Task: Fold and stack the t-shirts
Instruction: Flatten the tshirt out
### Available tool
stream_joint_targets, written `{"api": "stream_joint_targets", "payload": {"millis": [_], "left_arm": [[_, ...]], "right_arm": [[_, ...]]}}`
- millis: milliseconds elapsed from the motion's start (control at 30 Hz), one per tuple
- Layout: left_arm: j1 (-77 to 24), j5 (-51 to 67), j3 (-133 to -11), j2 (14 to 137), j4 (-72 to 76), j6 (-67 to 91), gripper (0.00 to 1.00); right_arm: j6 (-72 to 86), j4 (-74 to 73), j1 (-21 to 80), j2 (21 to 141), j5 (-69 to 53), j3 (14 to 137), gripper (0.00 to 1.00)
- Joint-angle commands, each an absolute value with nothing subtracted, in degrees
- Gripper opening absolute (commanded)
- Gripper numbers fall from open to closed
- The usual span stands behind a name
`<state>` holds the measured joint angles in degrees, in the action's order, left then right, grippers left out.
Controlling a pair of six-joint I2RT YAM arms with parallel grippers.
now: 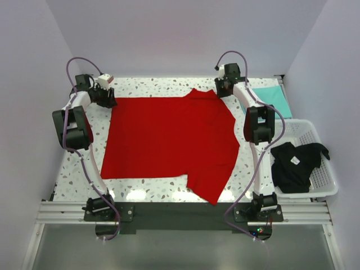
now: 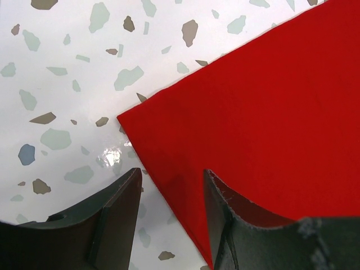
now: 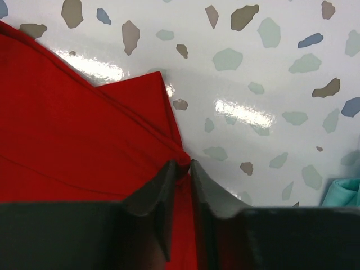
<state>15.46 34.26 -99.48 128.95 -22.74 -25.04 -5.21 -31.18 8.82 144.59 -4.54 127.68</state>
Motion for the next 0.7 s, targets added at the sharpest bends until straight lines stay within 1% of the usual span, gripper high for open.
{"api": "stream_joint_targets", "payload": {"millis": [0, 33, 67, 100, 167, 267, 367, 567, 667], "left_arm": [[15.64, 35.68, -99.23, 126.56, -20.74, -24.79, 0.53], [15.64, 35.6, -99.23, 126.56, -20.74, -24.79, 0.53], [15.64, 35.6, -99.14, 126.56, -20.83, -24.87, 0.53], [15.64, 35.68, -99.23, 126.65, -20.74, -24.79, 0.53], [15.64, 35.68, -99.14, 126.65, -20.74, -24.79, 0.53], [15.56, 35.86, -99.14, 126.65, -20.65, -24.7, 0.53], [15.64, 35.77, -99.14, 126.83, -20.65, -24.7, 0.53], [15.64, 36.3, -99.14, 126.91, -20.3, -23.82, 0.53], [15.73, 36.39, -98.53, 126.83, -20.3, -23.55, 0.53]], "right_arm": [[-3.08, -32.34, 8.17, 144.23, -6.24, 130.6, 0.22], [-2.99, -32.52, 8.09, 144.14, -6.59, 130.61, 0.14], [-2.99, -32.52, 8.0, 143.97, -7.03, 130.61, 0.02], [-3.16, -32.26, 8.0, 143.7, -7.21, 130.61, 0.0], [-3.16, -31.38, 8.0, 142.48, -7.91, 129.29, 0.0], [-3.08, -26.56, 8.0, 139.06, -10.01, 125.79, 0.0], [-3.6, -21.28, 8.17, 137.55, -12.04, 124.89, 0.0], [-4.66, -11.18, 8.17, 141.85, -12.4, 130.16, 0.0], [-4.22, -1.52, 8.17, 144.31, -12.22, 130.08, 0.0]]}}
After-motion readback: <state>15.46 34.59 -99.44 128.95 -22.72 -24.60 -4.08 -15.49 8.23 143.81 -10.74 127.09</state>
